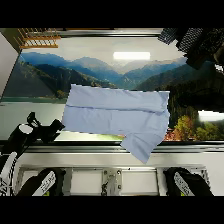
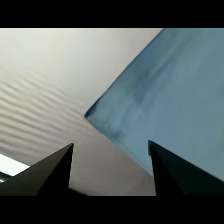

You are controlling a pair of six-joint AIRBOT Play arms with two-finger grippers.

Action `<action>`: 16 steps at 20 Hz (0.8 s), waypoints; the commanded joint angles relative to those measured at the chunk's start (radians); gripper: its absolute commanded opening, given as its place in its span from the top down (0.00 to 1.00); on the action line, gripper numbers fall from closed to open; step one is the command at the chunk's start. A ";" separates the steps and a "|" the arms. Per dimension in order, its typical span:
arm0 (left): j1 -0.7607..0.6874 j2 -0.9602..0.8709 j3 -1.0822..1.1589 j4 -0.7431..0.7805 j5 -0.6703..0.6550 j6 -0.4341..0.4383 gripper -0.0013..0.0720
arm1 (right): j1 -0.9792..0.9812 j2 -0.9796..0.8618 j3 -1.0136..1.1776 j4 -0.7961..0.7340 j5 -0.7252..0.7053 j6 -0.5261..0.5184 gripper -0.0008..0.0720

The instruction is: Fold the clothes and pants, and hang the long-sleeved shirts on hangers.

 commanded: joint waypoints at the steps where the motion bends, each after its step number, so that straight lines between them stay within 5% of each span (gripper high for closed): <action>1: -0.051 -0.088 0.006 -0.122 0.071 0.038 0.32 | 0.000 0.008 -0.002 0.030 0.001 0.000 0.37; 4: -0.168 -0.183 0.091 -0.120 0.105 0.035 0.33 | -0.001 0.008 -0.002 0.030 0.023 0.001 0.37; 6: -0.209 -0.220 0.153 -0.114 0.106 0.034 0.93 | -0.004 0.009 -0.007 0.027 0.061 0.000 0.37; 7: -0.215 -0.222 0.174 -0.114 0.102 0.035 0.97 | -0.014 0.014 -0.017 0.014 0.086 0.000 0.37; 11: -0.185 -0.108 0.159 -0.052 0.045 0.039 0.97 | -0.121 0.033 -0.206 0.014 0.174 0.000 0.36; 13: -0.168 -0.024 0.117 0.016 -0.001 0.039 0.97 | -0.168 0.031 -0.364 0.051 0.168 0.000 0.25; 16: -0.137 0.084 0.051 0.017 -0.018 0.039 0.97 | -0.174 0.009 -0.557 0.116 0.105 -0.012 0.26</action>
